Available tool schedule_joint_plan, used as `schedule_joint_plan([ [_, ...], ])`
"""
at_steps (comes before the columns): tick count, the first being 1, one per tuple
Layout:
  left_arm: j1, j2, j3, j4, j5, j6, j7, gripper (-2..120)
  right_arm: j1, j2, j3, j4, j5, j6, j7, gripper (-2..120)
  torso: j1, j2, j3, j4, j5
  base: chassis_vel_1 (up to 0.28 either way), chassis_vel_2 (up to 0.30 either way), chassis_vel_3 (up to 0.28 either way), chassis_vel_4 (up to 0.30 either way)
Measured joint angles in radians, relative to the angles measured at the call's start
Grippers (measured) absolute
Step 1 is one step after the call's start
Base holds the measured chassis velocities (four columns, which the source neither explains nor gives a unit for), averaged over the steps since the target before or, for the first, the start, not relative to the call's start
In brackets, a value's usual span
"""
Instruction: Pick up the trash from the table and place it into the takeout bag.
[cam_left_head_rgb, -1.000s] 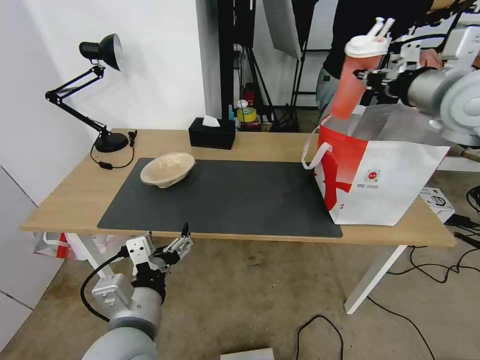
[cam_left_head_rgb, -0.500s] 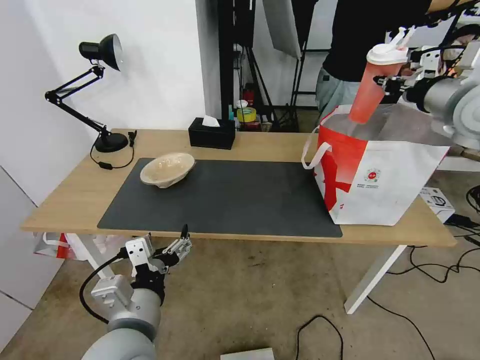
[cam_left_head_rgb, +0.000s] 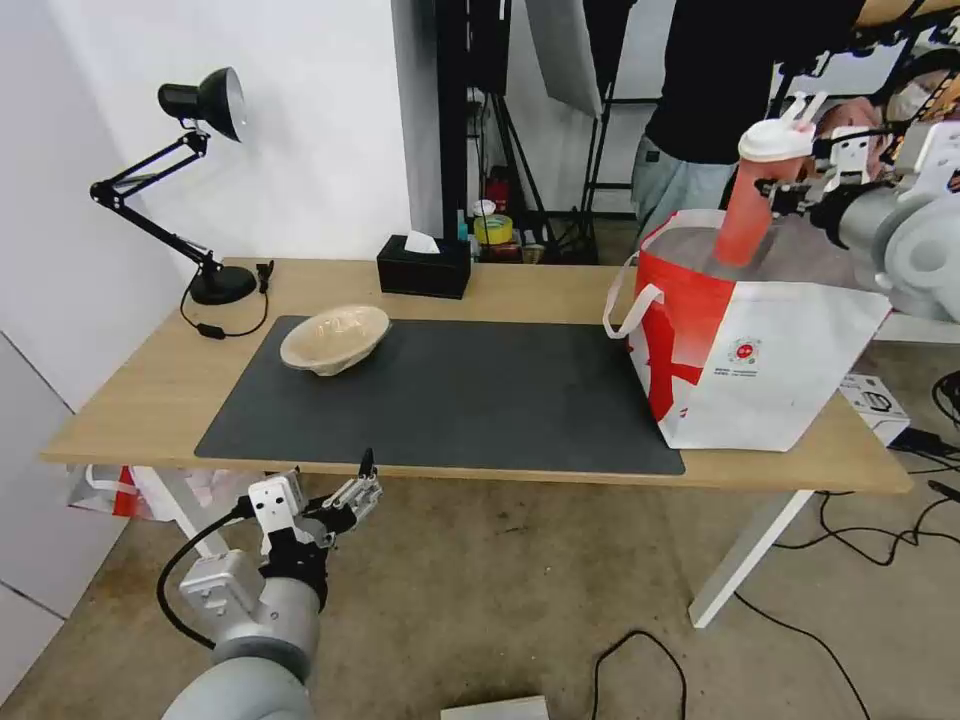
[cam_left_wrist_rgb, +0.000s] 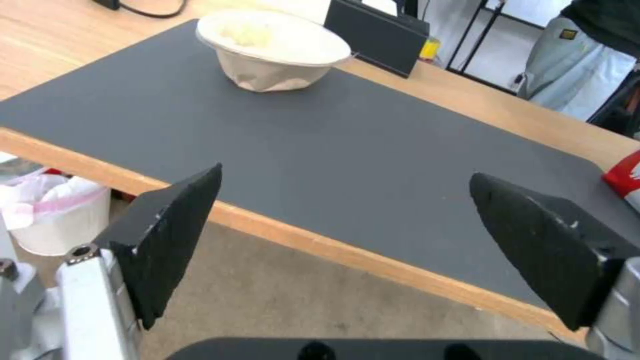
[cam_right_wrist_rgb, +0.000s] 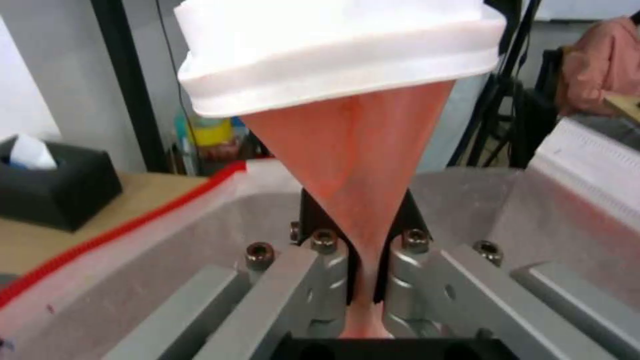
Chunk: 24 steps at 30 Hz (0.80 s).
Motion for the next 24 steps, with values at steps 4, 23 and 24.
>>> schedule_joint_plan([
  [4,0.006,0.002,-0.001,0.0,0.0,0.0,0.0,100,-0.001,-0.001,-0.001,0.009,0.0,-0.023,0.002,16,0.0,0.0,0.0,-0.0001,0.0,0.0,0.0,0.0,0.0],
  [23,-0.004,0.003,0.0,0.0,-0.006,0.004,-0.002,100,0.014,-0.013,-0.023,0.034,-0.001,-0.038,0.046,84,0.0,0.0,0.0,0.0,0.0,0.0,0.0,0.0,0.0],
  [24,-0.006,0.003,0.0,0.0,-0.007,0.004,-0.002,100,0.017,-0.016,-0.025,0.034,-0.001,-0.038,0.048,89,0.0,0.0,0.0,0.0,0.0,0.0,0.0,0.0,0.0],
])
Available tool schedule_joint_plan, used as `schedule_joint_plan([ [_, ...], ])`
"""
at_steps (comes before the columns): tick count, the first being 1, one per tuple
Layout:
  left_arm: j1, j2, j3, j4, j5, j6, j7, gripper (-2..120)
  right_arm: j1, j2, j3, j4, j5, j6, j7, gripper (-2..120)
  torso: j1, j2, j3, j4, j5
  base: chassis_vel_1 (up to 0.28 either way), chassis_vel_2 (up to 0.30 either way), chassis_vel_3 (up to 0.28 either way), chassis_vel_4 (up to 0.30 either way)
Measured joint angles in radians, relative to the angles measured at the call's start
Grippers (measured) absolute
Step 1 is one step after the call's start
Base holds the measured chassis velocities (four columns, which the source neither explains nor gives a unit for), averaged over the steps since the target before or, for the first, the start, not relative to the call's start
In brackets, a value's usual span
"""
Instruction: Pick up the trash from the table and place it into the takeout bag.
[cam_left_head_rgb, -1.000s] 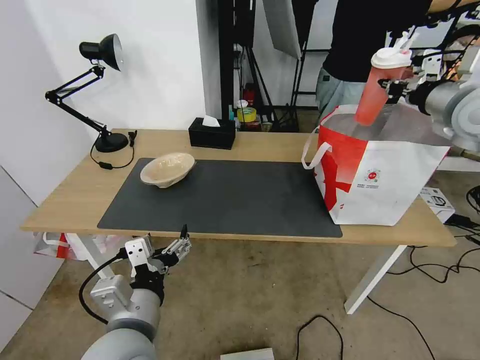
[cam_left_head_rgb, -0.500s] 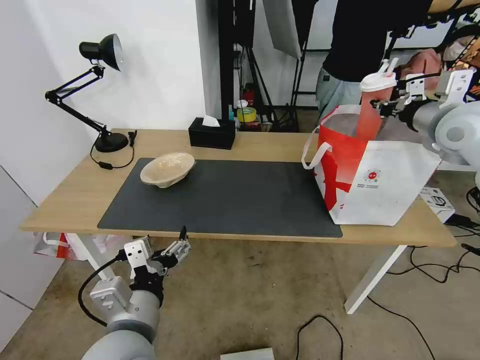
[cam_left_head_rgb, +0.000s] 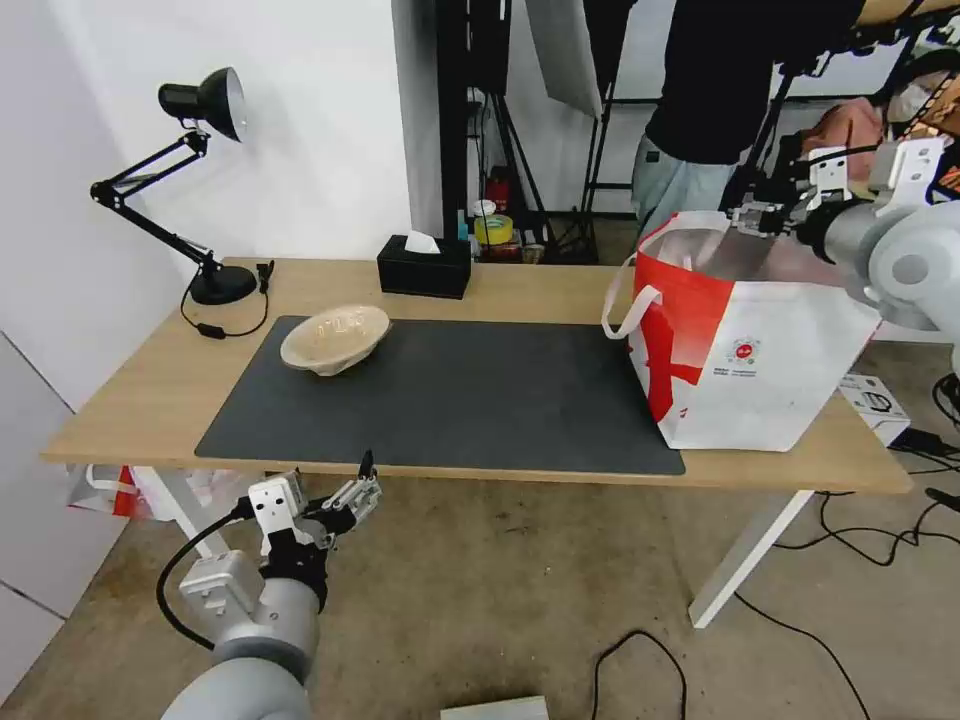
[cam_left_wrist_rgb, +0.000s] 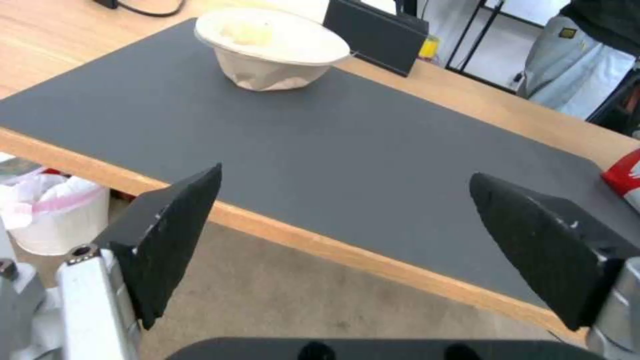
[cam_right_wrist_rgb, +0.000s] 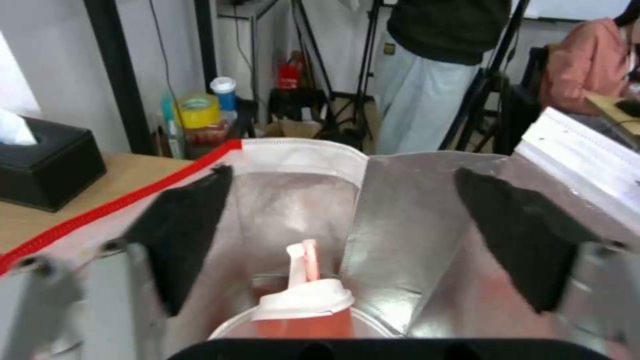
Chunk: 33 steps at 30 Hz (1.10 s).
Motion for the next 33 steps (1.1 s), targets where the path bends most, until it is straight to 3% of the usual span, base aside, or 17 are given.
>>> schedule_joint_plan([
  [5,-0.005,0.002,0.0,0.0,-0.002,0.002,-0.001,100,0.01,-0.006,-0.004,-0.002,0.0,-0.001,0.002,100,0.0,0.0,0.0,-0.0001,0.0,0.0,0.0,0.0,0.0],
  [13,-0.008,0.002,-0.001,0.0,-0.004,0.003,-0.002,100,0.006,-0.001,0.011,0.018,0.028,0.037,-0.021,100,0.0,0.0,0.0,-0.0002,0.0,0.0,0.0,0.0,0.0],
  [15,-0.008,0.003,-0.001,0.0,-0.004,0.003,-0.002,100,-0.017,0.002,0.027,0.064,0.059,0.146,-0.07,100,0.0,0.0,0.0,-0.0002,0.0,0.0,0.0,0.0,0.0],
  [16,-0.008,0.003,-0.001,0.0,-0.004,0.003,-0.002,100,-0.017,0.002,0.027,0.064,0.059,0.146,-0.07,100,0.0,0.0,0.0,-0.0002,0.0,0.0,0.0,0.0,0.0],
  [18,-0.008,0.003,-0.002,0.0,-0.004,0.003,-0.002,100,-0.041,0.016,0.039,0.122,0.07,0.268,-0.087,100,0.0,0.0,0.0,-0.0002,0.0,0.0,0.0,0.0,0.0],
  [20,-0.007,0.003,-0.003,0.0,-0.004,0.003,-0.003,100,-0.06,0.042,0.04,0.193,0.069,0.381,-0.044,100,0.0,0.0,0.0,-0.0001,-0.0001,0.0,0.0,0.0,0.0],
  [21,-0.007,0.003,-0.003,0.0,-0.004,0.003,-0.003,100,-0.06,0.042,0.04,0.193,0.069,0.381,-0.044,100,0.0,0.0,0.0,-0.0001,-0.0001,0.0,0.0,0.0,0.0],
  [24,-0.003,0.002,-0.006,0.0,-0.004,0.003,-0.003,100,-0.097,0.083,0.024,0.299,0.02,0.521,0.051,100,0.0,0.0,0.0,0.0002,-0.0004,0.0,0.0,0.0,0.0],
  [25,-0.003,0.002,-0.006,0.0,-0.004,0.003,-0.003,100,-0.097,0.083,0.024,0.299,0.02,0.521,0.051,100,0.0,0.0,0.0,0.0002,-0.0004,0.0,0.0,0.0,0.0],
  [27,0.0,0.0,-0.008,0.0,-0.004,0.003,-0.003,100,-0.144,0.113,0.015,0.368,-0.059,0.609,0.106,100,0.0,0.0,0.0,0.0001,-0.0003,0.0,0.0,0.0,0.0],
  [33,-0.005,-0.005,-0.016,0.0,-0.003,0.003,-0.005,100,-0.29,0.146,0.013,0.47,-0.207,0.696,0.163,100,0.0,0.0,0.0,0.0,-0.0002,0.0,0.0,0.0,0.0],
])
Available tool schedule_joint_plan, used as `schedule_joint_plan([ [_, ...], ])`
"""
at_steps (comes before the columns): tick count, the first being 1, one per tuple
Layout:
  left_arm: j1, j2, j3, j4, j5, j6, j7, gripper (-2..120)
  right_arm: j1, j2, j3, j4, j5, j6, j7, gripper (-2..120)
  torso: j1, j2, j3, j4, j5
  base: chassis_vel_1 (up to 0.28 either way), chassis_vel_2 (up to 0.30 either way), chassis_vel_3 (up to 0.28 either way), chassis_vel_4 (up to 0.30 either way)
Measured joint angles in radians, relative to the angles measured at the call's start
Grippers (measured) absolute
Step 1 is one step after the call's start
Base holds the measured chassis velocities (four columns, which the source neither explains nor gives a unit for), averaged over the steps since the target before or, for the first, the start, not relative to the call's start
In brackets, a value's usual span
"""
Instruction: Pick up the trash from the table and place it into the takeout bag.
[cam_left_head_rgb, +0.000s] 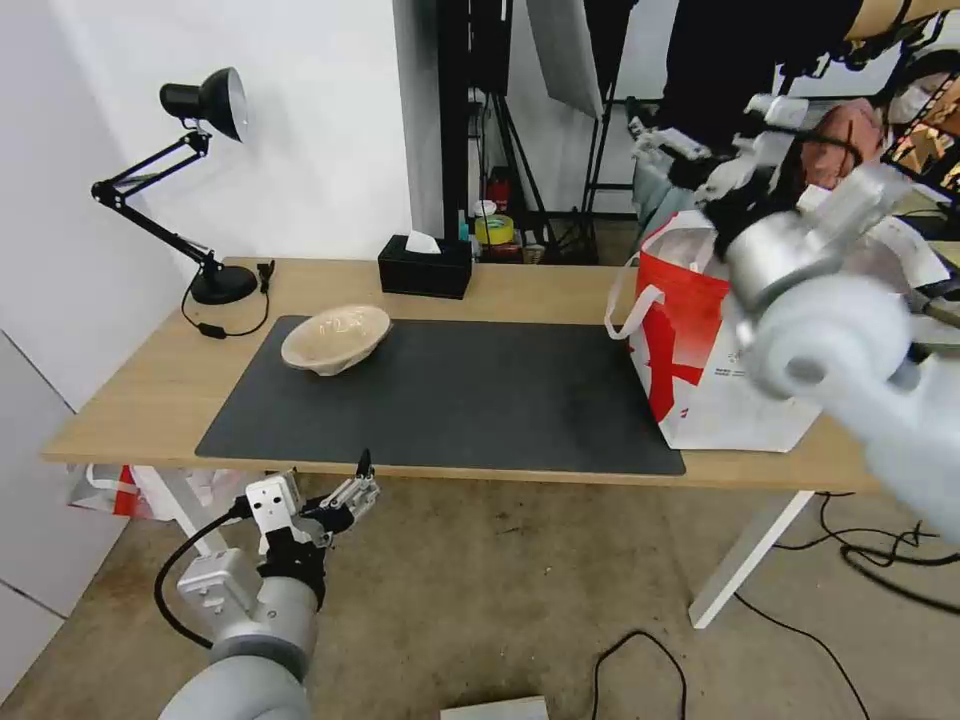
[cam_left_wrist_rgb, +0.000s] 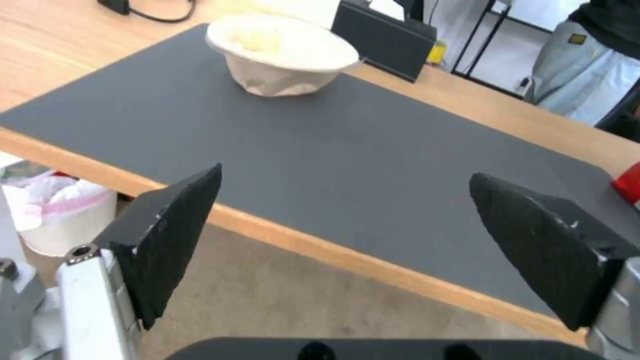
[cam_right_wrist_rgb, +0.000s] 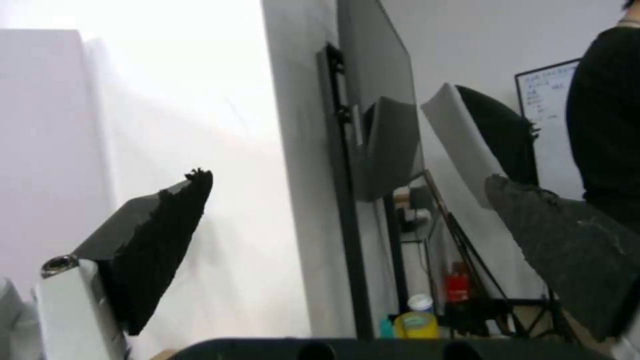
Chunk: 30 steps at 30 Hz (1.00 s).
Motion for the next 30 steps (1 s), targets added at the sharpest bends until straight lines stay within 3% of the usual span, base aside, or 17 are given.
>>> schedule_joint_plan([
  [7,0.009,-0.006,0.004,0.0,0.004,0.001,-0.002,100,-0.284,0.024,0.041,0.069,-0.31,0.078,-0.031,100,0.0,0.0,0.0,-0.0002,0.0001,0.0,0.0,0.0,0.0],
  [13,0.011,-0.008,0.005,0.0,0.006,0.004,-0.002,100,-0.464,0.076,0.086,0.067,-0.461,0.118,-0.032,100,0.0,0.0,0.0,-0.0002,0.0003,0.0,0.0,0.0,0.0],
  [21,0.009,-0.009,0.007,0.0,0.008,0.004,-0.002,100,-0.706,0.196,0.09,0.063,-0.769,0.172,0.084,100,0.0,0.0,0.0,-0.0002,0.0002,0.0,0.0,0.0,0.0],
  [27,0.005,-0.012,0.007,0.0,0.009,0.004,-0.002,100,-0.812,0.242,0.091,0.062,-0.863,0.188,0.121,100,0.0,0.0,0.0,-0.0001,0.0001,0.0,0.0,0.0,0.0],
  [30,0.008,-0.015,0.008,0.0,0.013,0.002,-0.003,100,-0.912,0.3,0.095,0.034,-0.958,0.217,0.174,100,0.0,0.0,0.0,-0.0001,0.0003,0.0,0.0,0.0,0.0],
])
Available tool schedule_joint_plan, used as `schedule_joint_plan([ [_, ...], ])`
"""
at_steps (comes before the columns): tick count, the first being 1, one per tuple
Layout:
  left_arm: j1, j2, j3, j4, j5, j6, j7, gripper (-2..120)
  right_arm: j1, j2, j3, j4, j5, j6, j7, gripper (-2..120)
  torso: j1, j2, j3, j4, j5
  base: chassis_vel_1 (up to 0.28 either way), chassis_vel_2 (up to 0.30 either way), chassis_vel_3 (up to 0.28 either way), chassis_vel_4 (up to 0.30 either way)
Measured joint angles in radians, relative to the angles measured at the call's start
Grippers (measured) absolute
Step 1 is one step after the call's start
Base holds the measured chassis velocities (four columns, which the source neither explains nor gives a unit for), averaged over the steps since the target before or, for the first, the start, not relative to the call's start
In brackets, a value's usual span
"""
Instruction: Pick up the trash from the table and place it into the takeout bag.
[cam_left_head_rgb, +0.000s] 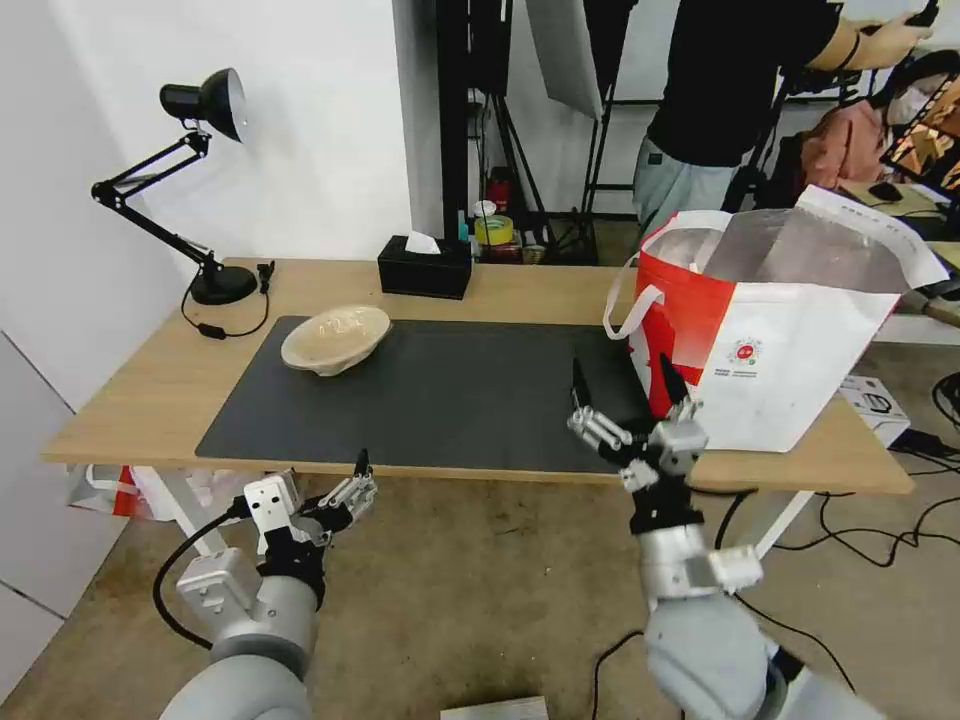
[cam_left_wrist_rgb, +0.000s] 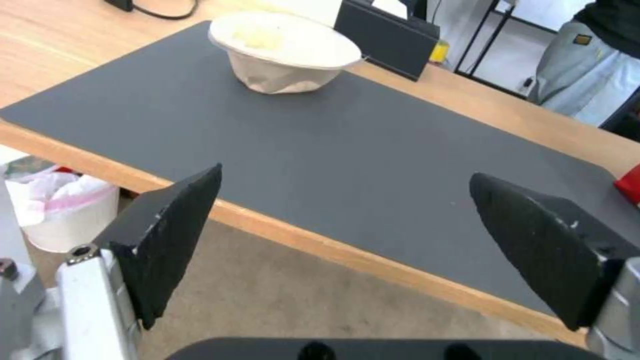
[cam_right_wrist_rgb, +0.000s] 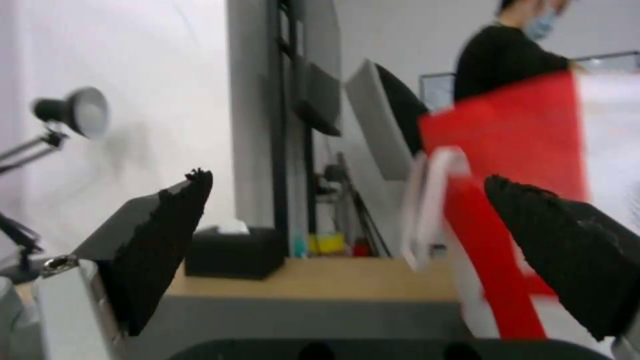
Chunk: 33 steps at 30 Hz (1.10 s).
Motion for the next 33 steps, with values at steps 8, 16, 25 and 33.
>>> schedule_joint_plan([
  [8,0.003,0.0,-0.002,0.0,0.001,-0.002,-0.002,100,-0.092,0.056,0.001,0.013,-0.089,0.024,0.04,100,0.0,0.0,0.0,0.0001,-0.0002,0.0,0.0,0.0,0.0],
  [16,0.006,0.0,-0.001,0.0,0.002,-0.003,-0.002,100,-0.181,0.064,0.003,0.019,-0.161,0.024,0.088,100,0.0,0.0,0.0,0.0001,-0.0002,0.0,0.0,0.0,0.0],
  [25,0.006,0.0,-0.002,0.0,0.002,-0.004,-0.002,100,-0.261,0.083,0.001,0.001,-0.196,0.03,0.114,100,0.0,0.0,0.0,0.0,-0.0001,0.0,0.0,0.0,0.0],
  [33,0.009,-0.001,-0.002,0.0,0.003,-0.005,-0.002,100,-0.262,0.072,-0.002,0.003,-0.186,0.002,0.127,100,0.0,0.0,0.0,0.0,-0.0001,0.0,0.0,0.0,0.0],
])
